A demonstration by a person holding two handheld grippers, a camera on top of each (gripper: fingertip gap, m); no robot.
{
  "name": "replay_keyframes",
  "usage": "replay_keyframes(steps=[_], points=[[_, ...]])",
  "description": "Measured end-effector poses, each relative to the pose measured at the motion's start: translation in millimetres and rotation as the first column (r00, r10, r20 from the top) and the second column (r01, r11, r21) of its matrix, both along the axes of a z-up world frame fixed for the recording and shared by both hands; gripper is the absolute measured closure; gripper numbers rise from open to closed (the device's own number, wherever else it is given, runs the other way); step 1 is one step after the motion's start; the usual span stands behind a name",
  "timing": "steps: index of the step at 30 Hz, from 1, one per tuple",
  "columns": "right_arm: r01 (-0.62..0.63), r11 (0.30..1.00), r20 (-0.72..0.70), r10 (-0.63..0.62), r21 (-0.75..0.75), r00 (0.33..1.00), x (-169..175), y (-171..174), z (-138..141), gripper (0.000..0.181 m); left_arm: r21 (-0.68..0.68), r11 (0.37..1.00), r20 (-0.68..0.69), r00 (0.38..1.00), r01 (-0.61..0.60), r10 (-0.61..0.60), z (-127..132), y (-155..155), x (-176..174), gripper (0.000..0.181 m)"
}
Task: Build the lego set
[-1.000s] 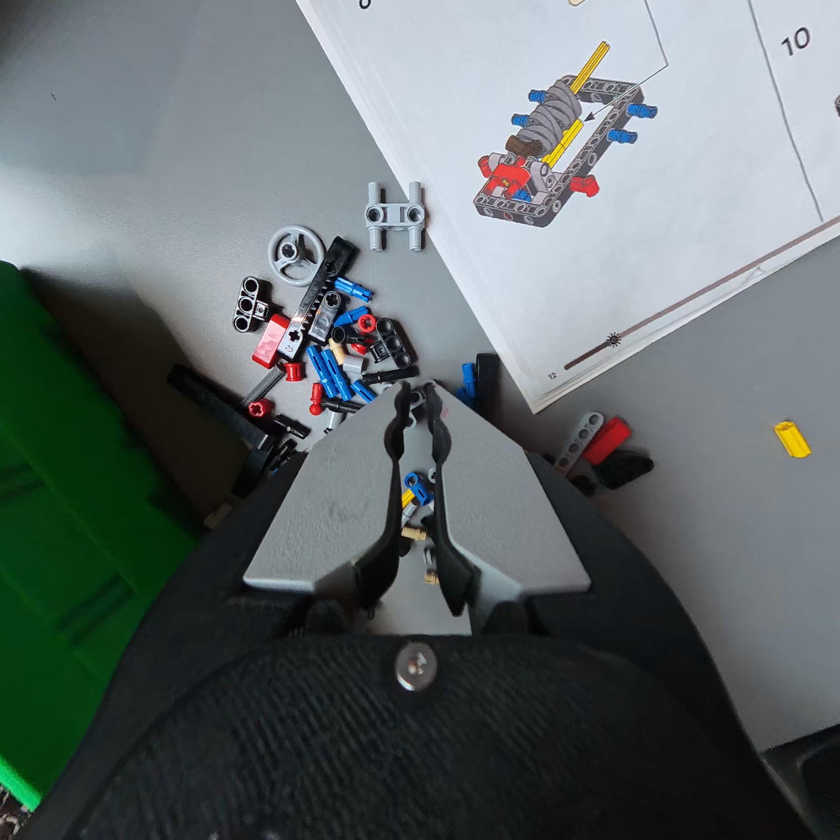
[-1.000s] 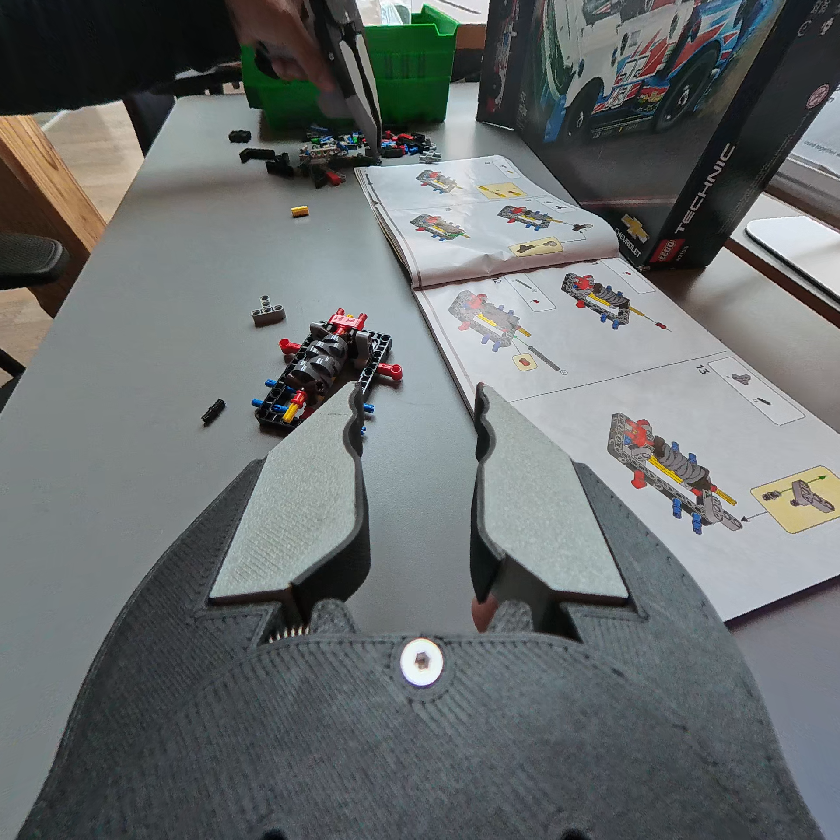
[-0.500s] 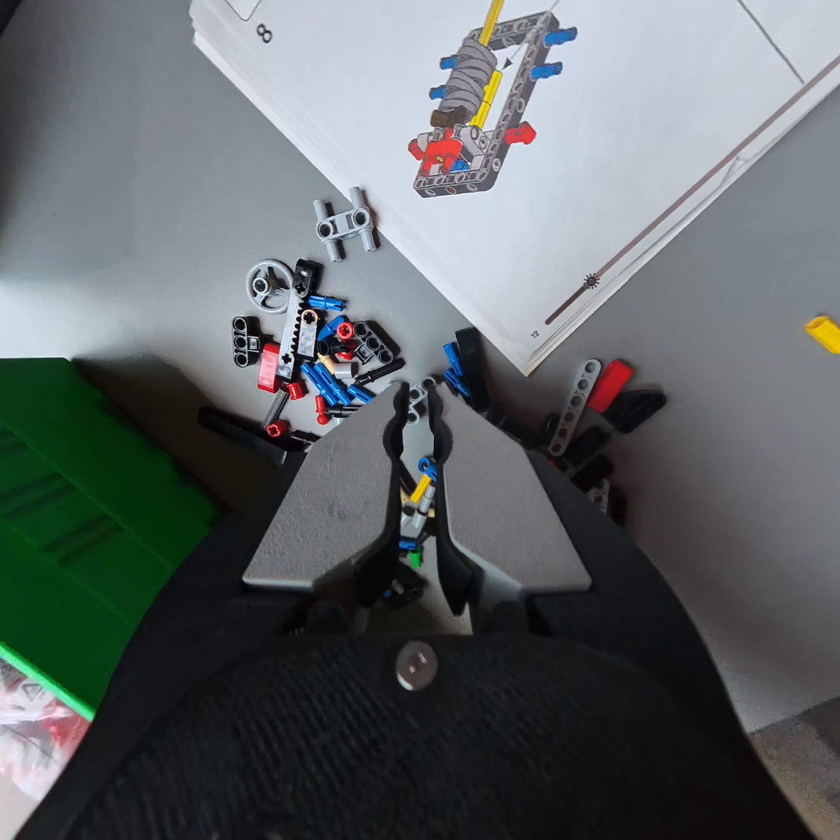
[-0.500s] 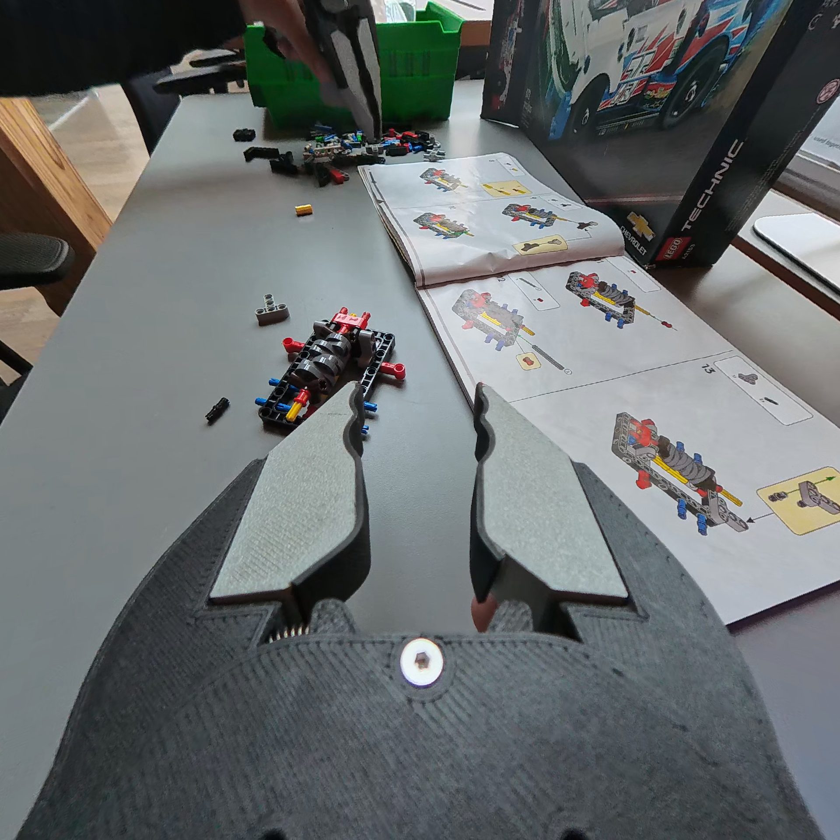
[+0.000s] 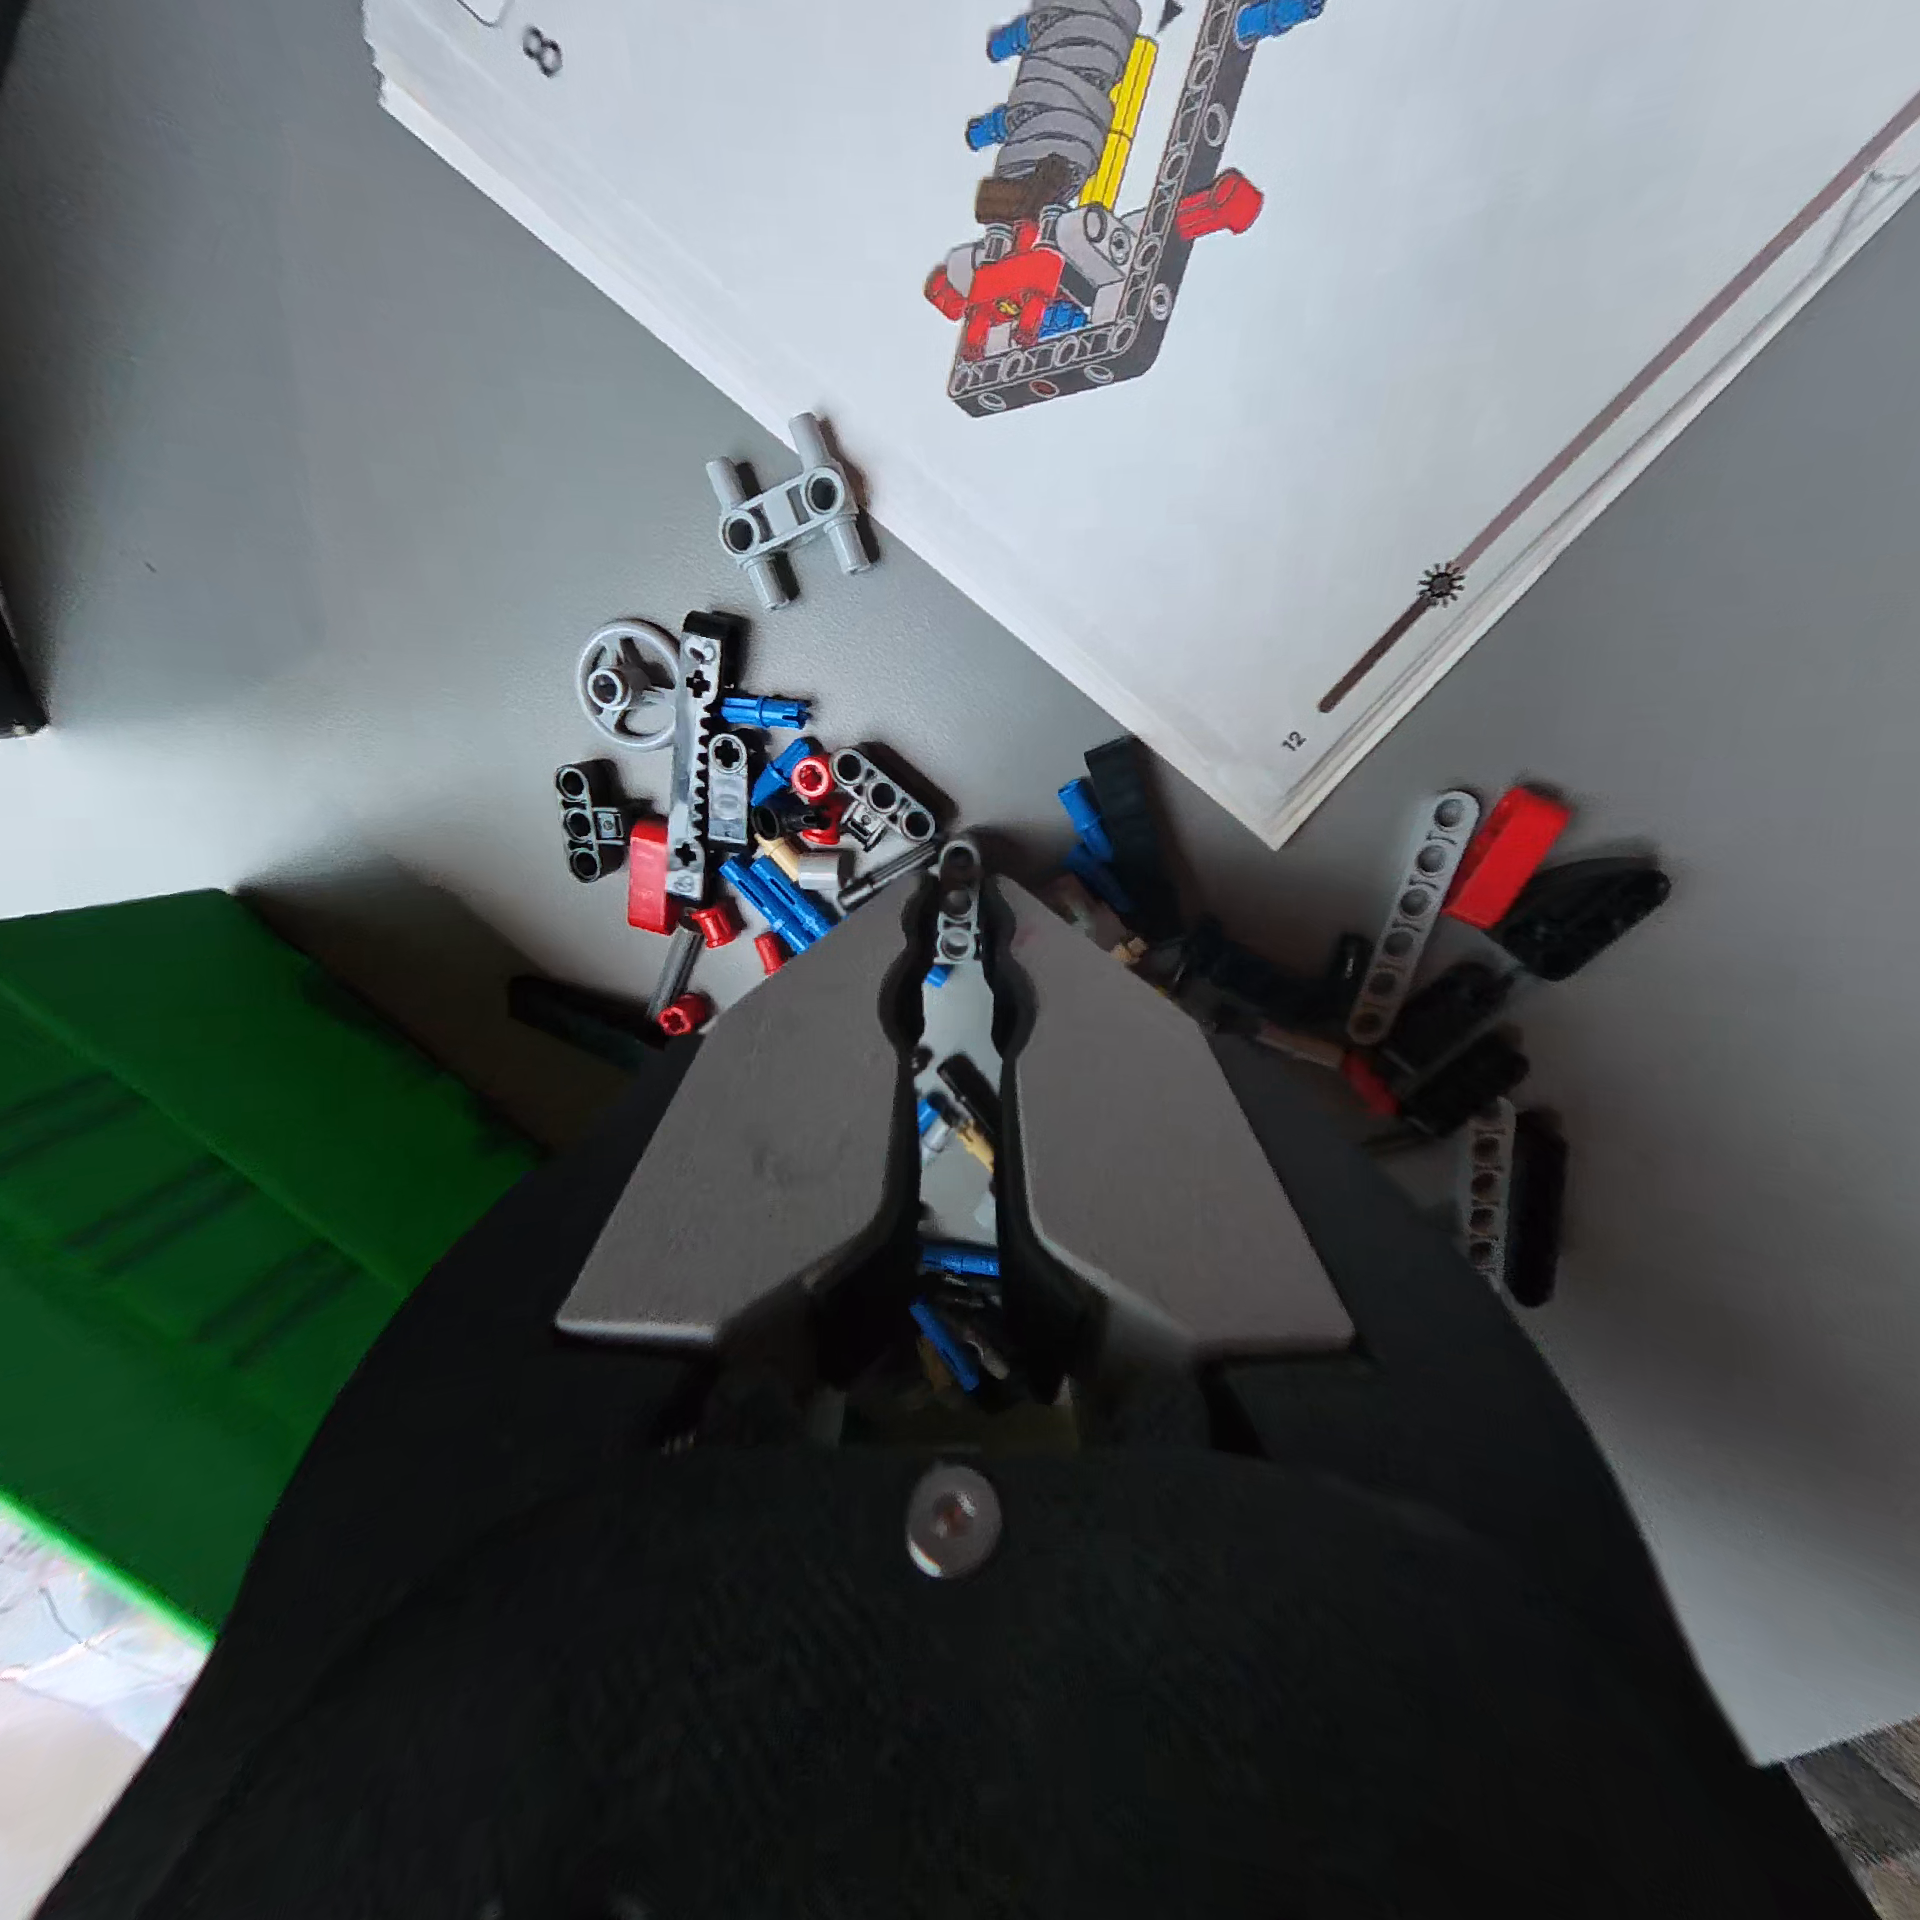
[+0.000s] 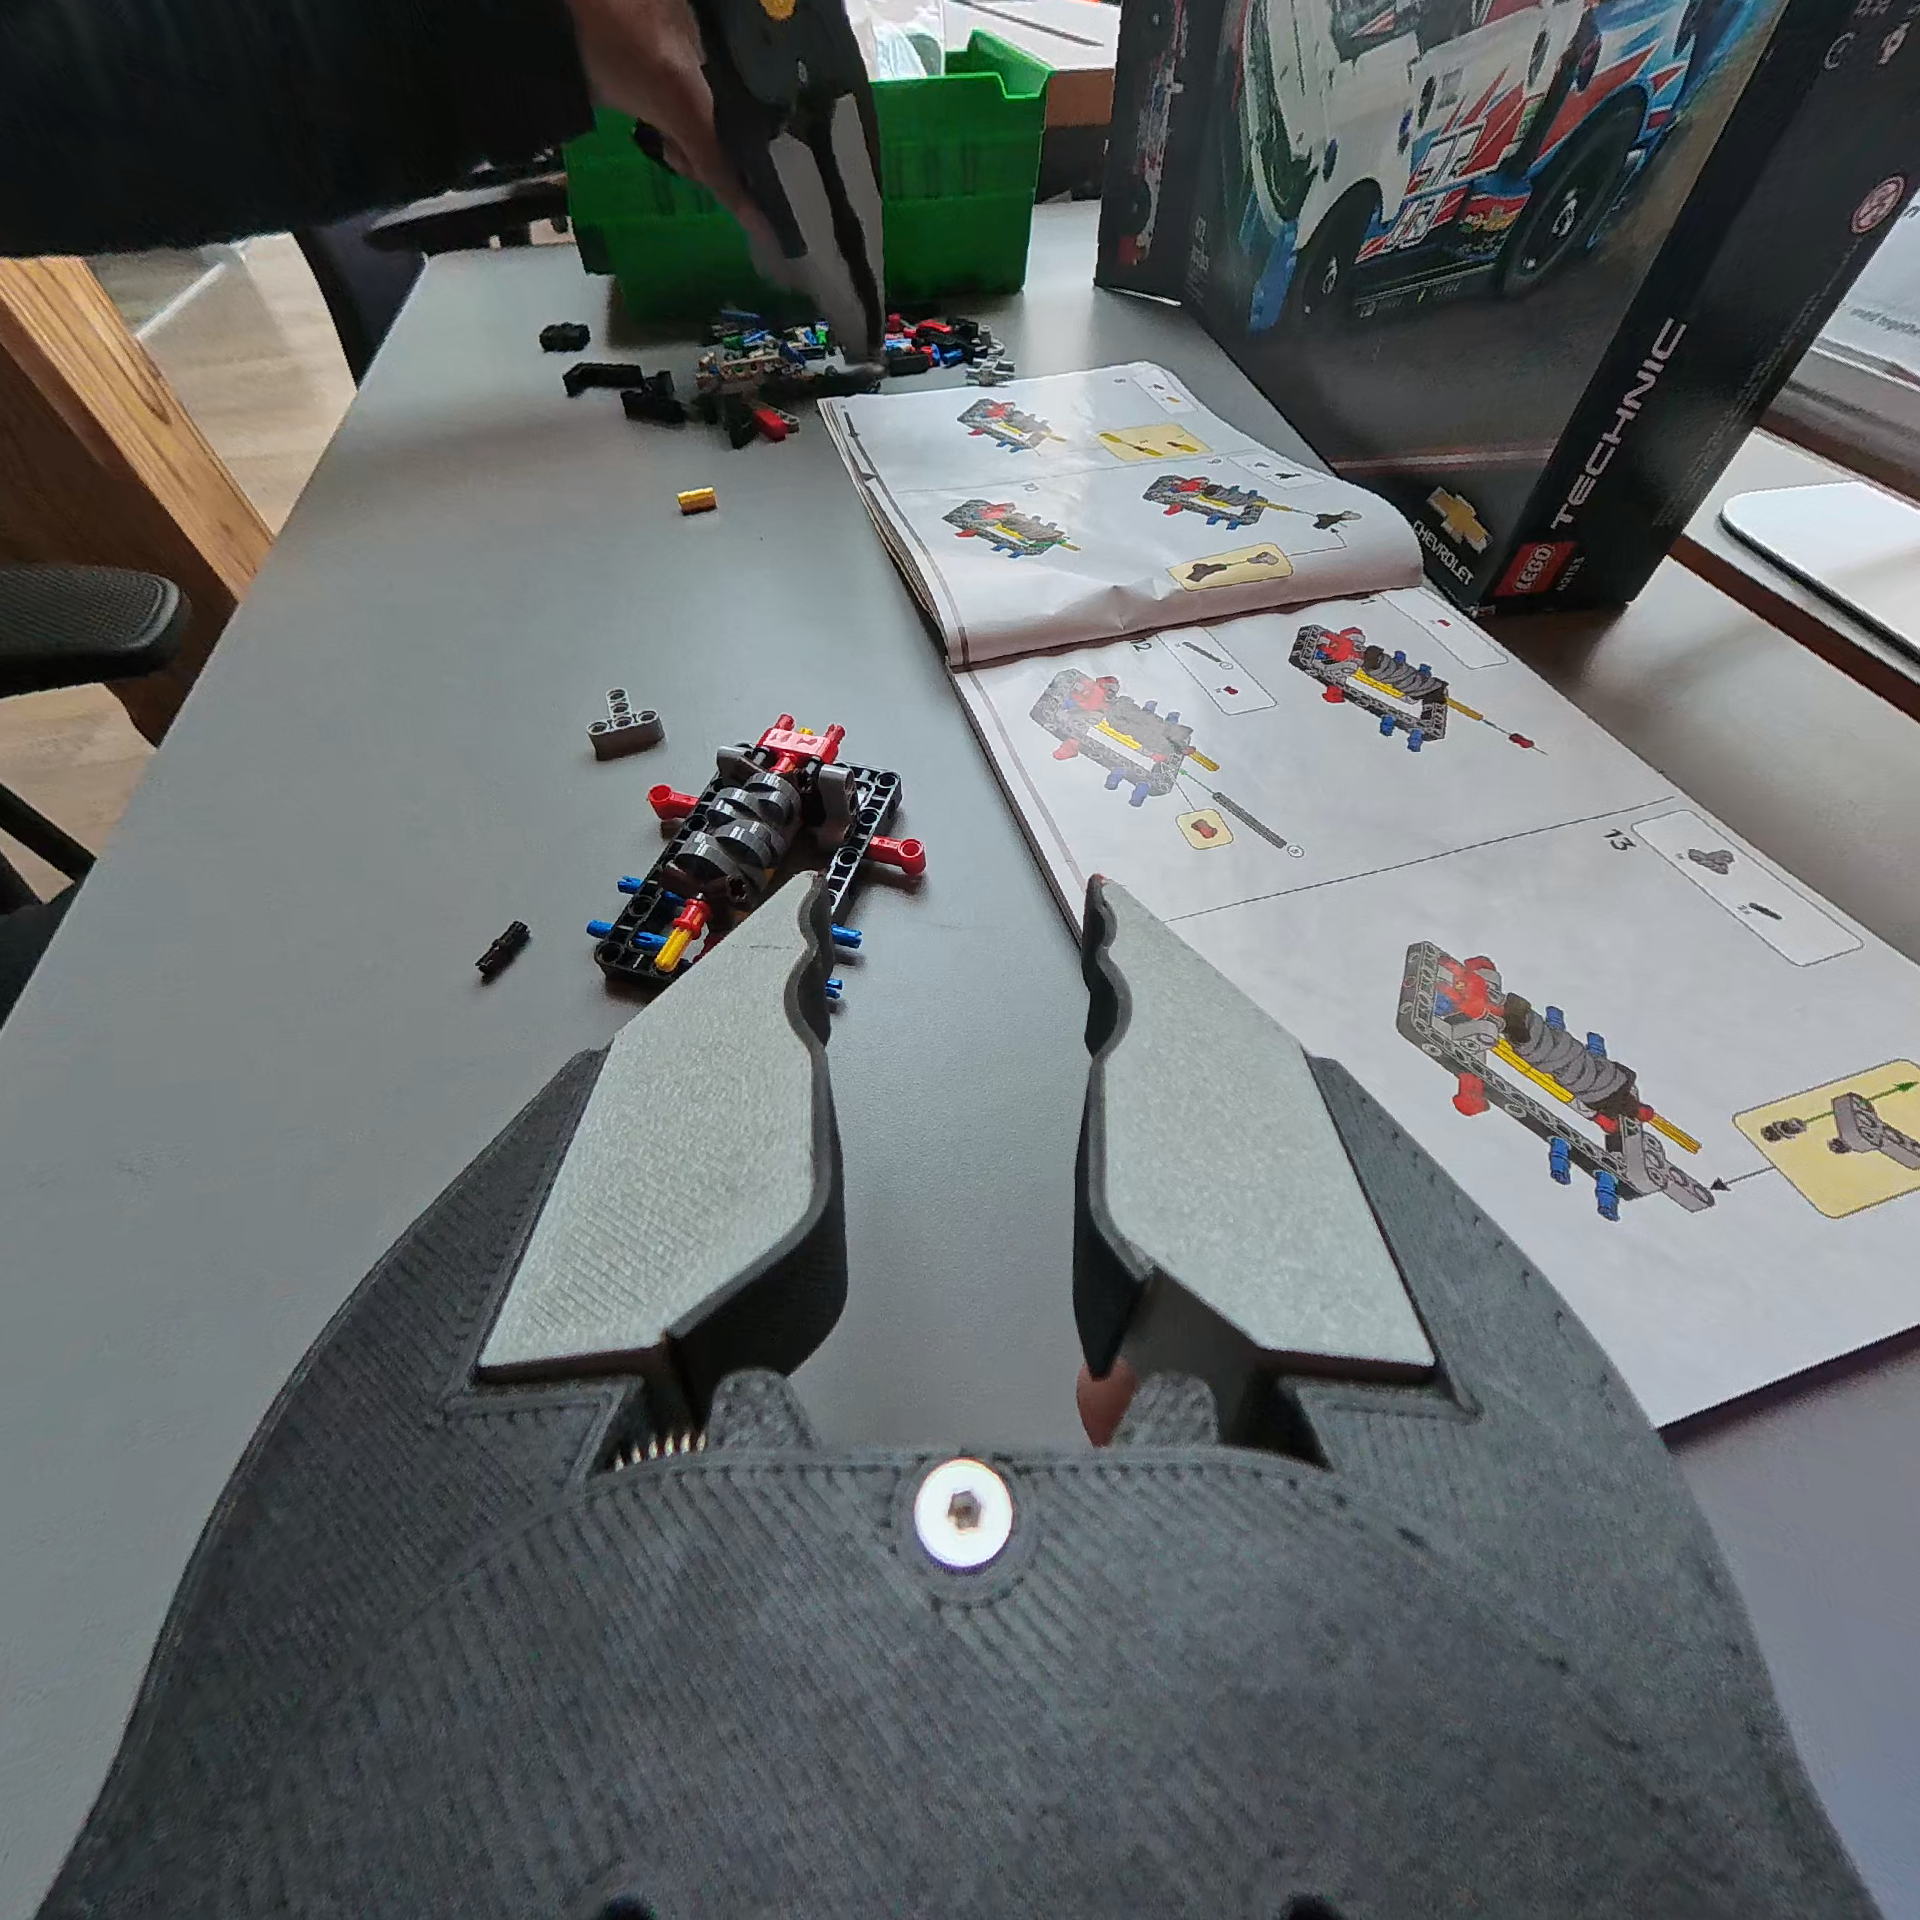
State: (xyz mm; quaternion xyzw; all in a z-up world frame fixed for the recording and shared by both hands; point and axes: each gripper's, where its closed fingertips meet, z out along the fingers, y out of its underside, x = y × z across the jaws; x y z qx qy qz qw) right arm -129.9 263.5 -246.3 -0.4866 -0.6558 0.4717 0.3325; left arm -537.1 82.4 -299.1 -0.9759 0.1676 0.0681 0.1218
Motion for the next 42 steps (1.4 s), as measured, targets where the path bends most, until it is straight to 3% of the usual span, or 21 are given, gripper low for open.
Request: replay_keyframes(steps=[5, 8, 11, 13, 18, 22, 24, 26, 29, 34, 42], points=[[0.005, 1.0, -0.009, -0.005, -0.008, 1.0, 0.3, 1.2, 1.7, 0.137, 0.14, 0.989, -0.054, 0.996, -0.057, 0.065, 47.1, 12.1, -2.4, 0.175], [0.016, 1.0, -0.034, -0.017, -0.026, 0.999, 1.2, 4.0, 6.6, 0.139, 0.217, 0.976, -0.079, 0.997, -0.003, 0.021, 86.2, 29.0, 29.8, 0.175], [0.039, 0.999, -0.052, -0.041, -0.035, 0.998, 1.4, 9.5, 10.2, 0.139, 0.277, 0.952, -0.044, 0.991, 0.133, -0.126, 112.7, 50.6, 110.6, 0.175], [0.055, 0.998, -0.061, -0.057, -0.037, 0.997, 2.0, 13.1, 12.2, 0.139, 0.31, 0.921, -0.001, 0.969, 0.234, -0.246, 114.4, 61.3, 181.4, 0.176], [0.076, 0.996, -0.078, -0.079, -0.038, 0.994, 4.2, 17.3, 16.8, 0.139, 0.345, 0.812, 0.13, 0.832, 0.471, -0.539, 74.5, 62.7, 366.3, 0.175], [0.084, 0.996, -0.085, -0.086, -0.031, 0.993, 6.3, 17.4, 19.4, 0.139, 0.303, 0.753, 0.16, 0.747, 0.584, -0.645, 34.8, 59.0, 444.8, 0.176], [0.082, 0.996, -0.09, -0.084, -0.027, 0.992, 7.6, 16.4, 21.7, 0.139, 0.277, 0.735, 0.151, 0.728, 0.619, -0.669, 20.7, 61.5, 462.7, 0.175], [0.081, 0.996, -0.098, -0.082, -0.023, 0.992, 8.8, 15.4, 24.5, 0.139, 0.27, 0.728, 0.111, 0.73, 0.631, -0.674, 16.3, 71.3, 472.9, 0.175], [0.075, 0.997, -0.101, -0.076, -0.018, 0.992, 10.2, 13.4, 26.4, 0.139, 0.27, 0.679, 0.091, 0.684, 0.683, -0.724, 13.5, 84.1, 490.0, 0.175], [0.082, 0.997, -0.09, -0.082, -0.002, 0.993, 13.6, 13.3, 24.9, 0.139, 0.195, 0.653, 0.093, 0.649, 0.732, -0.755, -8.2, 99.4, 497.1, 0.176], [0.094, 0.995, -0.063, -0.092, 0.018, 0.994, 28.1, 10.2, 17.6, 0.139, 0.297, 0.657, 0.142, 0.648, 0.693, -0.748, 16.7, 96.9, 483.5, 0.166]])
